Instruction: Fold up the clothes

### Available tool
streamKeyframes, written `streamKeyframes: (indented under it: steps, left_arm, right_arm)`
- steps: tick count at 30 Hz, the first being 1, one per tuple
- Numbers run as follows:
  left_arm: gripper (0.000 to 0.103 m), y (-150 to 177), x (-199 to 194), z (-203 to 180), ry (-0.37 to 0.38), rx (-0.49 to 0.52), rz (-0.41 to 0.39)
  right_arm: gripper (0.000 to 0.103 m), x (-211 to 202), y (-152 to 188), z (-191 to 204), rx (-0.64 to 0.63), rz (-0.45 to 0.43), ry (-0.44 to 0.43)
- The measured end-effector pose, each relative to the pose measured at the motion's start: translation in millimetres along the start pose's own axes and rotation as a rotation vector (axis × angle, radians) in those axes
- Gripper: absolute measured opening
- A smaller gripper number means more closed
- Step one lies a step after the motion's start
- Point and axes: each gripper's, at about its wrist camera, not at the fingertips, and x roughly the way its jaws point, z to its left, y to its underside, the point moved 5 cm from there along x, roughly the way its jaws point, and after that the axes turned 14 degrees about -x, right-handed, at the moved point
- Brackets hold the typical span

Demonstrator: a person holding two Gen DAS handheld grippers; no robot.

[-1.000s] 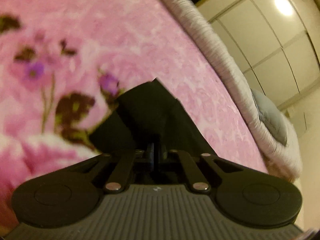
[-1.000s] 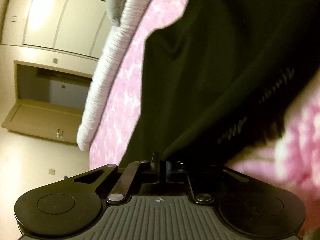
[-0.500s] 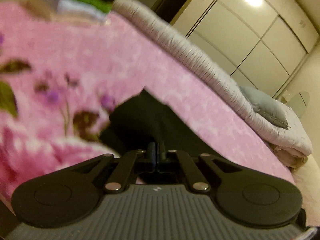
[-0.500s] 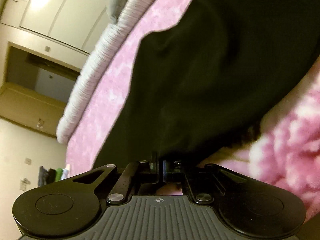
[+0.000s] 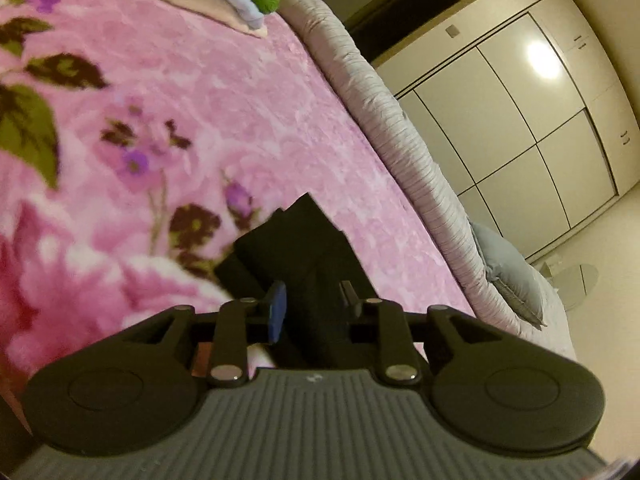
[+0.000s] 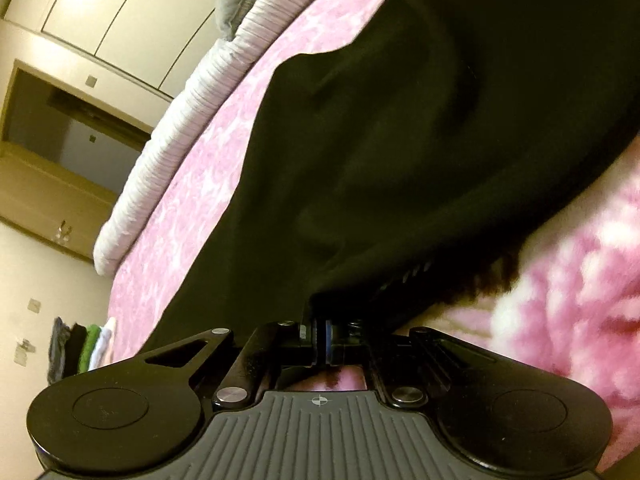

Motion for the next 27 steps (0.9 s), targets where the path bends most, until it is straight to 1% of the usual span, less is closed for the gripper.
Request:
streamKeyframes:
  steps: [7, 9, 10, 11, 12, 14, 16, 18, 20, 23, 25, 27]
  left_arm:
    - [0.025, -13, 12, -2, 0.005, -0.141, 0.025]
    - [0.024, -15, 17, -3, 0.001, -0.136, 0.012]
    - [0.023, -16, 18, -5, 0.005, -0.129, 0.005]
    - [0.014, -16, 19, -8, 0.013, -0.106, 0.003]
    - [0.001, -16, 18, -12, 0.026, -0.071, -0.003]
    - [0.001, -16, 6, -25, 0.062, 0.017, -0.042]
    - [0.001, -12, -12, -35, 0.121, 0.097, -0.087]
    - [0.001, -6, -12, -27, 0.088, 0.147, -0.096]
    - [0.001, 0, -11, -18, 0.054, 0.194, -0.103]
    - [0.003, 4, 11, 5, 0.017, 0.150, -0.067]
    - [0.005, 3, 8, 5, 0.018, 0.129, -0.073]
    - [0.010, 3, 2, 3, -0.006, 0.132, -0.076]
  right_arm:
    - [0.003, -2, -6, -6, 0.018, -0.004, -0.013]
    - [0.003, 0, -9, -6, 0.026, 0.000, -0.019]
    - [0.003, 1, -10, -6, 0.025, 0.001, -0.019]
    - [0.003, 1, -11, -6, 0.022, 0.002, -0.019]
    - [0.003, 0, -12, -5, 0.014, 0.001, -0.016]
    - [0.003, -4, -16, -1, -0.013, -0.018, -0.011]
    - [0.002, -15, -19, 2, -0.045, -0.062, -0.019]
    - [0.002, -24, -22, 6, -0.068, -0.096, -0.031]
    - [0.002, -23, -18, 2, -0.071, -0.083, -0.024]
    - [0.002, -12, -5, -5, -0.072, -0.019, 0.004]
    - [0.002, -13, 1, -9, -0.055, -0.012, 0.002]
    - [0.004, -18, 6, -13, -0.028, -0.016, -0.012]
